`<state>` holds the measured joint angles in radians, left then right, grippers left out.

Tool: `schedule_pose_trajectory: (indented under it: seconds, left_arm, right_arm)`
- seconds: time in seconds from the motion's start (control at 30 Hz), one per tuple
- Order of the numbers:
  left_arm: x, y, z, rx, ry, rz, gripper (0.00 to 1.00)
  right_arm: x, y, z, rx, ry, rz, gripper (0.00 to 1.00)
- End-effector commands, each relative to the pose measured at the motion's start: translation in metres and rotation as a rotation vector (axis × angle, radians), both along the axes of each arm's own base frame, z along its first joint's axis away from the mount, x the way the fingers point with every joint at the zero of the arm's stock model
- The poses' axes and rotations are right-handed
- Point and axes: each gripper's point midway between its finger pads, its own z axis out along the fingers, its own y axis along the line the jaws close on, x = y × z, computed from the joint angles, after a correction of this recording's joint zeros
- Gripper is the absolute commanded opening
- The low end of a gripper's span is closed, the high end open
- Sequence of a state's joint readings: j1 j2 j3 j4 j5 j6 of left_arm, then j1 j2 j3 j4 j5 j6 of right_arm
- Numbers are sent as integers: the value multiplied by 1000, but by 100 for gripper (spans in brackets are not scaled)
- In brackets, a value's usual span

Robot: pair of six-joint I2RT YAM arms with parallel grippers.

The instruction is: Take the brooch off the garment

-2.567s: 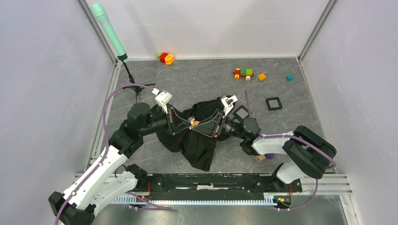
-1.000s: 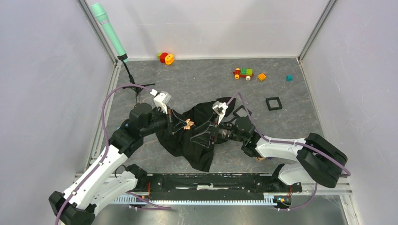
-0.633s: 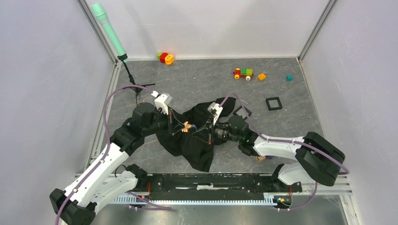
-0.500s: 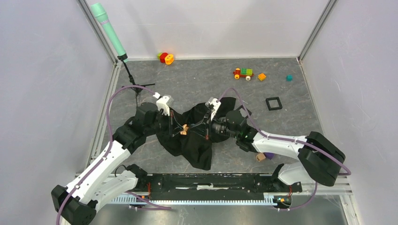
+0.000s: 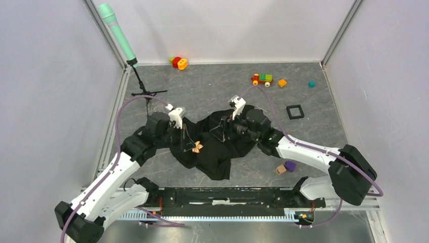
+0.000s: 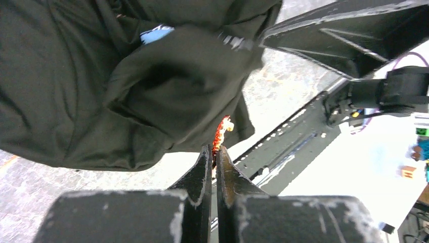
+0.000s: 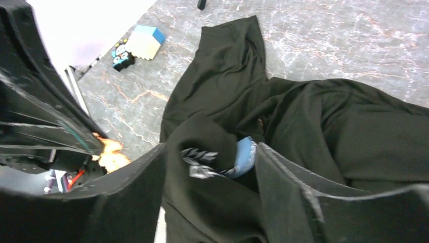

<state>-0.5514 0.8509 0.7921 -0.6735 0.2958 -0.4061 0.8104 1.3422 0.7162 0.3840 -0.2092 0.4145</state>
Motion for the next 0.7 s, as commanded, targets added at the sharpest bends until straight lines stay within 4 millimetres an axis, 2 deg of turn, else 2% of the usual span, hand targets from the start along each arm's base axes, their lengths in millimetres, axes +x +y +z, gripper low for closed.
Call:
schedule_pose_trajectory:
  seconds: [0.0, 0.17, 0.27, 0.47, 0.67]
  left_arm:
    - [-3, -15, 42, -190, -65, -29, 2]
    - [-9, -31, 71, -336, -52, -103, 2]
    - [-16, -39, 93, -405, -72, -168, 2]
    - [-27, -52, 129, -530, -63, -250, 2]
    - [-32, -55, 144, -578, -57, -283, 2]
  right_arm:
    - [-5, -12, 20, 66, -14, -17, 74]
    - [-35, -25, 46, 177, -171, 72, 78]
    - [-45, -28, 51, 173, -251, 124, 78]
    - [-65, -12, 67, 219, -317, 256, 78]
    - [-76, 6, 76, 210, -364, 310, 78]
